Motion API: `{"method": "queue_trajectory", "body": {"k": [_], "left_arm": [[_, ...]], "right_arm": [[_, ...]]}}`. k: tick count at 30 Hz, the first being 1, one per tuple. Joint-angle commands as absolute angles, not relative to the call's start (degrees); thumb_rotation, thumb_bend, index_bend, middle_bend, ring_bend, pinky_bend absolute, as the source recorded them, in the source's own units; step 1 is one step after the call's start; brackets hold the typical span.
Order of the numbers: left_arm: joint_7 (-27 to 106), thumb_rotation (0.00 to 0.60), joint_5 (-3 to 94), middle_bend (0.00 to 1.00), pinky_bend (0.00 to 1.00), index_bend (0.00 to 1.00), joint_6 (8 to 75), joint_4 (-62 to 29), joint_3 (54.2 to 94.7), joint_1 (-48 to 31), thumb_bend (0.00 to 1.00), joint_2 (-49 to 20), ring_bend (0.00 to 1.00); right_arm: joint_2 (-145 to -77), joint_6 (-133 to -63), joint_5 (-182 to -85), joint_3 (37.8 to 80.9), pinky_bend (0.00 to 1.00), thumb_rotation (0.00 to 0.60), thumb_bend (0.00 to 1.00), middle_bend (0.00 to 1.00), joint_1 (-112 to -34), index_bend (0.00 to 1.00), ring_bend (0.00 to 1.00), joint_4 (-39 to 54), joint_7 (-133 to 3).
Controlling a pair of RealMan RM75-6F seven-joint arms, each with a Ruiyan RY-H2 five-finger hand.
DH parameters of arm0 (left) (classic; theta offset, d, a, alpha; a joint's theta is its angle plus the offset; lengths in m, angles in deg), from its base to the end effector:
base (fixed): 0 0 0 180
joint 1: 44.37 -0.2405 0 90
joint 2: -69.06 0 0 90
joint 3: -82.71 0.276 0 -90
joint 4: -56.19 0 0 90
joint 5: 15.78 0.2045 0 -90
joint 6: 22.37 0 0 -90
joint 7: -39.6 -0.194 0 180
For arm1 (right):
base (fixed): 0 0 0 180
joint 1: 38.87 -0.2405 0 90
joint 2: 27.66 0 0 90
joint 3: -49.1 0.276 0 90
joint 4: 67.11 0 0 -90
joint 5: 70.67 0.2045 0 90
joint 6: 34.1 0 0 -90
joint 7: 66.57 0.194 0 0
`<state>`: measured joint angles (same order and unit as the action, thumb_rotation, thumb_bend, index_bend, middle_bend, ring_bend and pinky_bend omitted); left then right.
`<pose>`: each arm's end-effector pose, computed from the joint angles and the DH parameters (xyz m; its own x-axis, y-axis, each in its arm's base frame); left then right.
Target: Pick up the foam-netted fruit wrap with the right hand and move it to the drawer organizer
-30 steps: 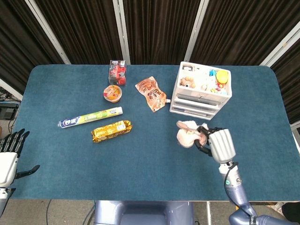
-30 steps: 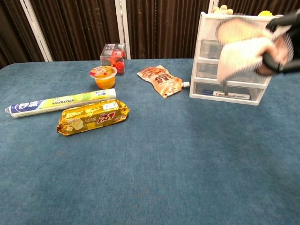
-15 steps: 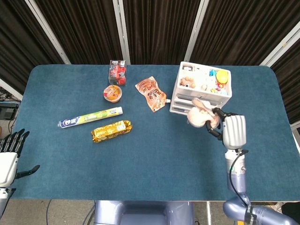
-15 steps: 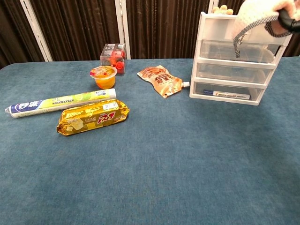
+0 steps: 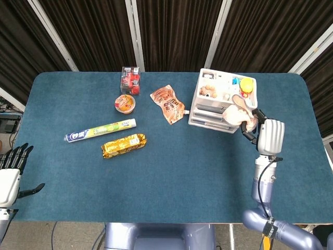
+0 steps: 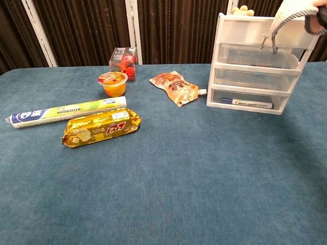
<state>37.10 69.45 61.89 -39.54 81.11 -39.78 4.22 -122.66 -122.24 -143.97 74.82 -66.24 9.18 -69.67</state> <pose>-0.3201 0.2249 0.1570 0.3698 0.0460 0.9280 0.9289 0.0028 -0.3703 -0.2140 -0.3928 0.1157 0.0052 0.4243 0.9055 -0.9949 -0.0892 0.0474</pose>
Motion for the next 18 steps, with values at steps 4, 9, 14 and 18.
{"method": "queue_trajectory", "body": {"k": [4,9,14,18], "left_arm": [[37.22,0.600,69.29,0.00,0.00,0.00,61.74,-39.60,81.08,-39.74,0.00,4.29,0.00],[37.31,0.600,69.43,0.00,0.00,0.00,61.74,-39.65,81.15,-39.73,0.00,4.34,0.00],[37.28,0.600,69.76,0.00,0.00,0.00,61.98,-39.60,81.27,-39.81,0.00,4.29,0.00],[37.30,0.600,69.89,0.00,0.00,0.00,62.12,-39.56,81.29,-39.86,0.00,4.25,0.00]], "right_arm": [[-123.24,-122.03,-145.75,74.46,0.91,0.600,0.53,0.89,-67.81,0.70,0.87,6.23,-69.06],[-122.78,-122.65,-149.78,72.18,0.91,0.600,0.53,0.89,-68.74,0.70,0.87,2.34,-69.45],[-122.81,-122.69,-151.65,70.83,0.91,0.600,0.53,0.89,-69.37,0.70,0.87,-0.93,-69.08],[-122.76,-122.61,-151.87,71.11,0.91,0.600,0.53,0.89,-70.14,0.70,0.87,-2.62,-69.03]]}}
